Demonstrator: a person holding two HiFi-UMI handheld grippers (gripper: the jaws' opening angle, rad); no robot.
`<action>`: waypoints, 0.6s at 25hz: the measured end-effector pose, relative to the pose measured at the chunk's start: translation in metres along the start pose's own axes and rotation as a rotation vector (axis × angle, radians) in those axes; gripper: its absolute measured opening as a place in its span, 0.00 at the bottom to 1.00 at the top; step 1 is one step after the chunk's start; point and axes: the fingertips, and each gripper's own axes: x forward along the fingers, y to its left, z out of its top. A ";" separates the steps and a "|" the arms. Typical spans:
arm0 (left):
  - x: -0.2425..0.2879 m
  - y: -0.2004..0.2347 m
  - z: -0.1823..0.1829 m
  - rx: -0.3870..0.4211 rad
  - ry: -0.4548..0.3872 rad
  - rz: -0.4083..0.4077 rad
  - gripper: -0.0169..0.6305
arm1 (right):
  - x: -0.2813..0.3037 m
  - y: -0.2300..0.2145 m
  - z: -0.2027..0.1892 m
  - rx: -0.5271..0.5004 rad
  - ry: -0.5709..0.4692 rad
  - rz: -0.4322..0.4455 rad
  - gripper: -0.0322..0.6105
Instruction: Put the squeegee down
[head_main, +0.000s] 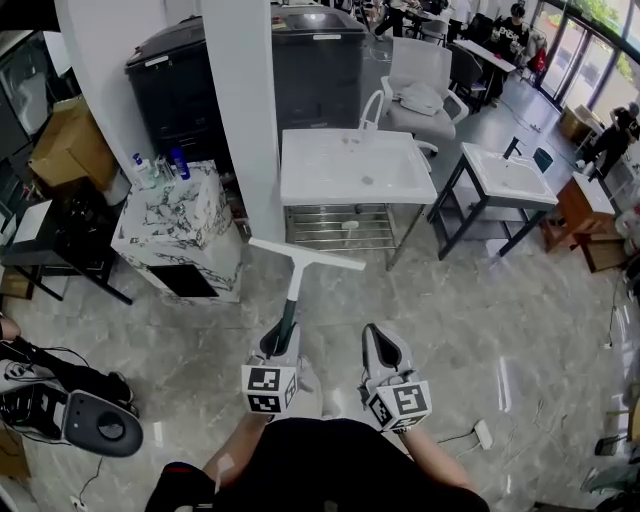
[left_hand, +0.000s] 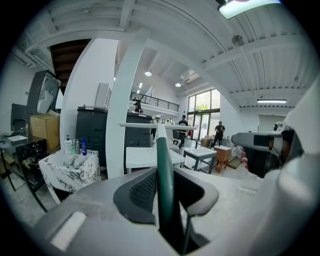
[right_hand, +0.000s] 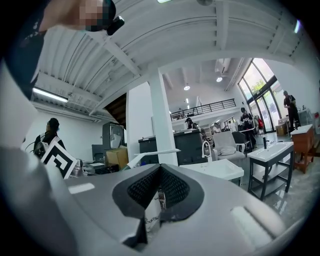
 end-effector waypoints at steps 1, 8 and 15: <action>0.007 0.002 0.004 -0.002 0.000 0.003 0.19 | 0.007 -0.005 0.002 0.003 -0.002 0.000 0.05; 0.065 0.025 0.022 -0.008 0.009 0.010 0.19 | 0.066 -0.034 0.005 0.023 0.008 -0.002 0.05; 0.119 0.044 0.037 -0.017 0.037 -0.005 0.19 | 0.123 -0.060 0.010 0.037 0.029 -0.014 0.05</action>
